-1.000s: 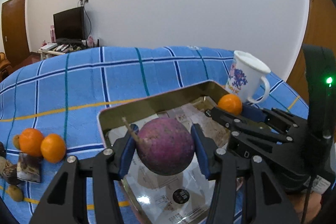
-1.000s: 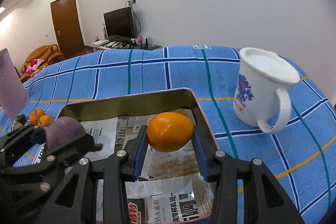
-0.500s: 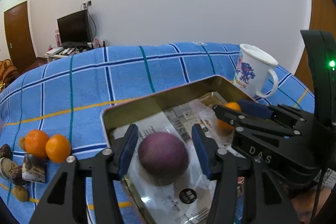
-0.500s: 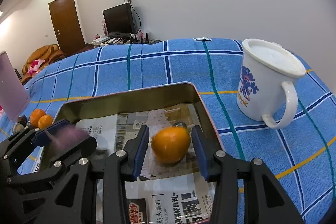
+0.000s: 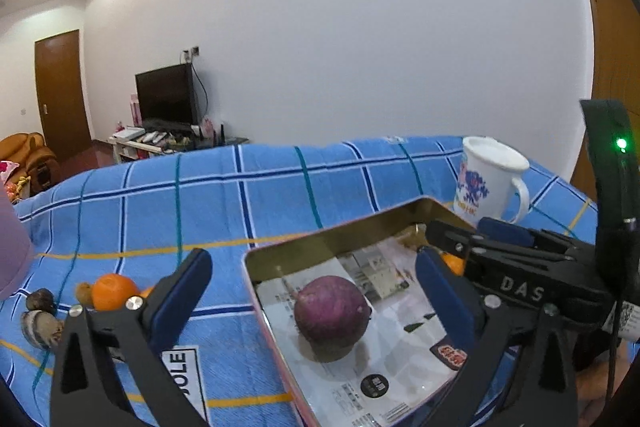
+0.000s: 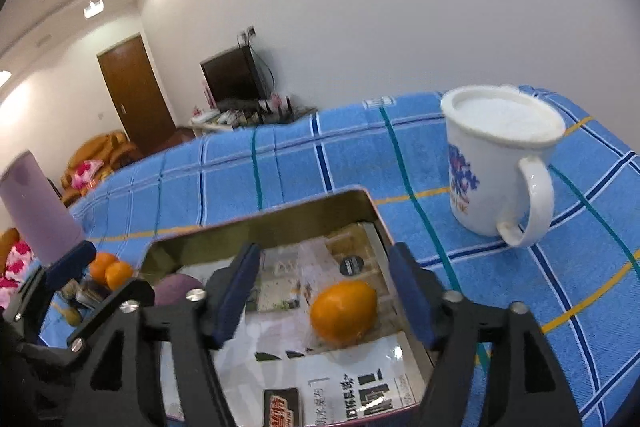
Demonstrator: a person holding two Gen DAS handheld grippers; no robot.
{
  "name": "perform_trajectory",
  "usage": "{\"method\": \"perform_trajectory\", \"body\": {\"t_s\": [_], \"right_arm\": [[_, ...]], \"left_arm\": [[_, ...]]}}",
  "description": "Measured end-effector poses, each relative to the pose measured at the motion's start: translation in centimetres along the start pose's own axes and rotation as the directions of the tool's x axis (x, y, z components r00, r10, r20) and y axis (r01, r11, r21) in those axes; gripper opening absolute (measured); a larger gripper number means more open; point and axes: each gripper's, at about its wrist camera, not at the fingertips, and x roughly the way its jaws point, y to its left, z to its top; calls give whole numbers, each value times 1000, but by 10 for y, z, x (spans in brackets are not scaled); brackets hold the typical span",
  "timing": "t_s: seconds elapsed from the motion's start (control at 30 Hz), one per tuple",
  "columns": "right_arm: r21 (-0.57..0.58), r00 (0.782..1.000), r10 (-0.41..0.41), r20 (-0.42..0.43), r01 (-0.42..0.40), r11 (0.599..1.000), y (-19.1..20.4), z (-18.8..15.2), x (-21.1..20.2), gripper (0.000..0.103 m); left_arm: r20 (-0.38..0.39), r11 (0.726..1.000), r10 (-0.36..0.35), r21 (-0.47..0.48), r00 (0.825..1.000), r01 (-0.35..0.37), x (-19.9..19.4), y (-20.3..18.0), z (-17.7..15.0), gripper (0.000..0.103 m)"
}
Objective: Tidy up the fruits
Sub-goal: 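Withdraw both open tools from the tin box back over the table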
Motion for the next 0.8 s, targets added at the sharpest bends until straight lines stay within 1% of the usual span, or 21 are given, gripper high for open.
{"method": "perform_trajectory", "body": {"t_s": [0.07,0.13,0.23,0.4,0.5,0.7,0.8], "right_arm": [[-17,998,-37,59,38,999,3,-1,-7,75],[-39,990,-73,120,78,996,7,-1,-15,76],[-42,980,-97,173,106,994,8,0,-22,76],[-1,952,-132,275,137,991,2,-1,-41,76],[10,943,-152,296,157,988,1,-1,-44,76],[-2,929,-183,320,194,981,7,-2,-50,77],[-16,927,-193,323,210,978,13,-3,-50,77]], "left_arm": [[4,1000,16,8,1000,-16,-1,0,-1,103],[13,999,44,22,999,-44,-3,2,-1,103],[29,997,81,15,996,-81,-6,9,-1,103],[51,989,145,-1,988,-146,-7,18,-3,103],[51,984,174,12,983,-175,-6,20,-5,103],[53,982,189,15,981,-190,-7,22,-7,103],[54,981,195,6,979,-195,-12,23,-9,103]]}}
